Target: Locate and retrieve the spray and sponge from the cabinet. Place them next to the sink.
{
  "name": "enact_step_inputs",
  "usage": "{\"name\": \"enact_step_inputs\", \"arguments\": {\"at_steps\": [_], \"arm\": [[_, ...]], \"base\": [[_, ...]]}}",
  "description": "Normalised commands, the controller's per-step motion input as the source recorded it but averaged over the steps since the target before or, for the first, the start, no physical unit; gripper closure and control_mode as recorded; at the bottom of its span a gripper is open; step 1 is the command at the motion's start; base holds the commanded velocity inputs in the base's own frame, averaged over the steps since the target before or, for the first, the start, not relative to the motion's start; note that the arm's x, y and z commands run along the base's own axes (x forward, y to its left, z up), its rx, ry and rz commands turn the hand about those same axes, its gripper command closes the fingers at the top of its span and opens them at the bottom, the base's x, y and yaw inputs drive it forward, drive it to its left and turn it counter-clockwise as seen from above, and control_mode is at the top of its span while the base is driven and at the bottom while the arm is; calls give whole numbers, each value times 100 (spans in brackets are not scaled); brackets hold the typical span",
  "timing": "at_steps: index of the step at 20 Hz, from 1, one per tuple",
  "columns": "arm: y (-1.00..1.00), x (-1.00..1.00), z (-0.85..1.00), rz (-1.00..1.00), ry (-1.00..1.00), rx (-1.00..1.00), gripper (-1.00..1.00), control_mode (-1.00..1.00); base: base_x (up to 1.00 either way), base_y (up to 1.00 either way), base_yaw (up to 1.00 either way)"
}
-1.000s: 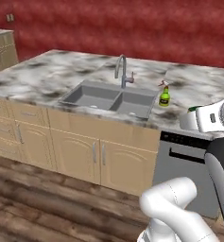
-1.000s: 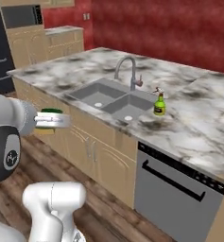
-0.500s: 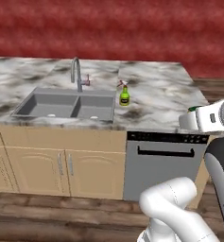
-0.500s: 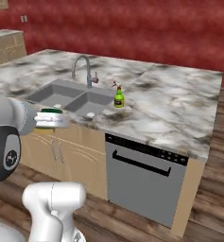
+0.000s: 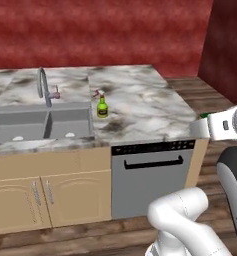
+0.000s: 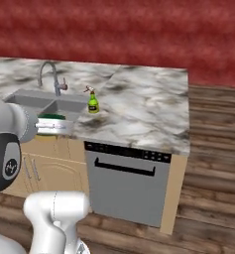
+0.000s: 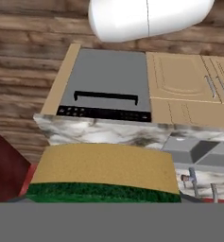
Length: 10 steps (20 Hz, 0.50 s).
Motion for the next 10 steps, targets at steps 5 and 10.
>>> {"name": "enact_step_inputs", "arguments": {"at_steps": [5,10], "arm": [[0,0,0,0,0,0,100,100],[0,0,0,0,0,0,100,100]], "base": [[39,48,-29],[25,56,-26]]}}
